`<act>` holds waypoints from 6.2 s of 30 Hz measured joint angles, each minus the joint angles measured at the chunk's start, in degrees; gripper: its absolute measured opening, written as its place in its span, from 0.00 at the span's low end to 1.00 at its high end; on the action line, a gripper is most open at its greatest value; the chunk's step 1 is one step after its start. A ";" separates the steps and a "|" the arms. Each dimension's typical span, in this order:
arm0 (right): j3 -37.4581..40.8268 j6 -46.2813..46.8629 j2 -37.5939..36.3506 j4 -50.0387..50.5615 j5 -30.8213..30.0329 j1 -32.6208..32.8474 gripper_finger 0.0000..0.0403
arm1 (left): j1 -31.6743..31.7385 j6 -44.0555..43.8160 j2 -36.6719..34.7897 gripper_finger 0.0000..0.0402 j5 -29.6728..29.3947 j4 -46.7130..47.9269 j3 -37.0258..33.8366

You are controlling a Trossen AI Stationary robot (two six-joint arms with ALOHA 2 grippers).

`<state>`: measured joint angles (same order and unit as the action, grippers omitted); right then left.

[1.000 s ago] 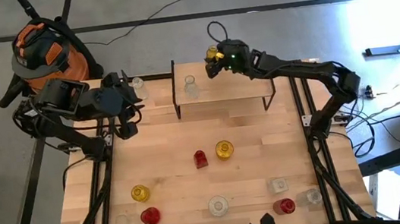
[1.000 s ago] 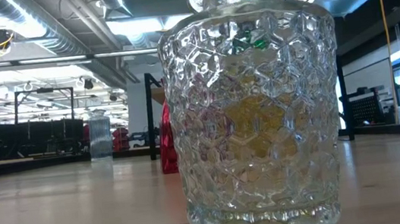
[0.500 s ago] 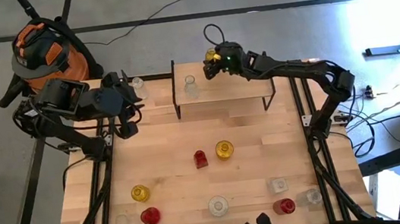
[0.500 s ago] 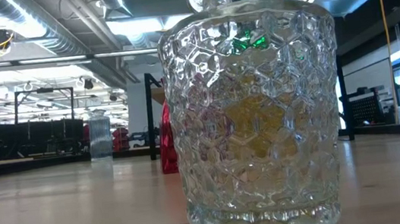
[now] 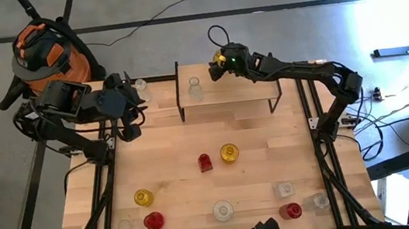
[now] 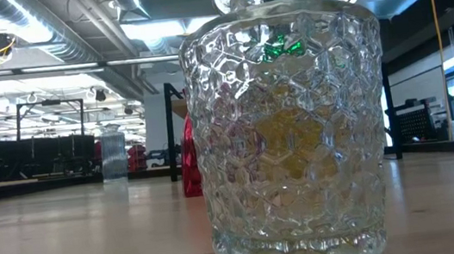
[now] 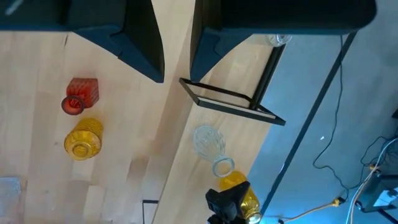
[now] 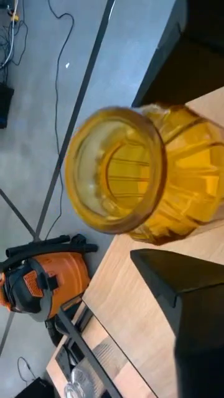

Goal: Sort vases onto shelf
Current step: Put the yellow vase on the shelf, then put the yellow vase on the shelf aligned with the other yellow vase

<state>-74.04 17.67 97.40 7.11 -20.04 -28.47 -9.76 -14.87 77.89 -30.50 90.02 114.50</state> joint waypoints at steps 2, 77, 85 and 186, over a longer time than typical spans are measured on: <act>0.00 0.02 -0.01 -0.18 0.92 0.00 0.78 | 0.00 0.01 0.00 0.17 0.02 0.00 0.00; 24.68 21.90 -6.38 -1.90 -8.27 47.63 0.66 | 0.00 2.99 0.04 0.17 3.05 -0.01 0.00; 24.68 20.94 -5.01 -2.77 -5.19 47.11 0.32 | 0.33 2.99 0.19 0.17 2.53 -0.03 0.00; 25.33 5.53 2.12 -20.92 -4.95 42.34 0.36 | 3.10 4.43 0.22 0.17 2.54 0.00 0.00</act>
<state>-48.71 23.20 99.53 -13.81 -24.99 13.87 -6.66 -10.45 78.10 -27.96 90.02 114.50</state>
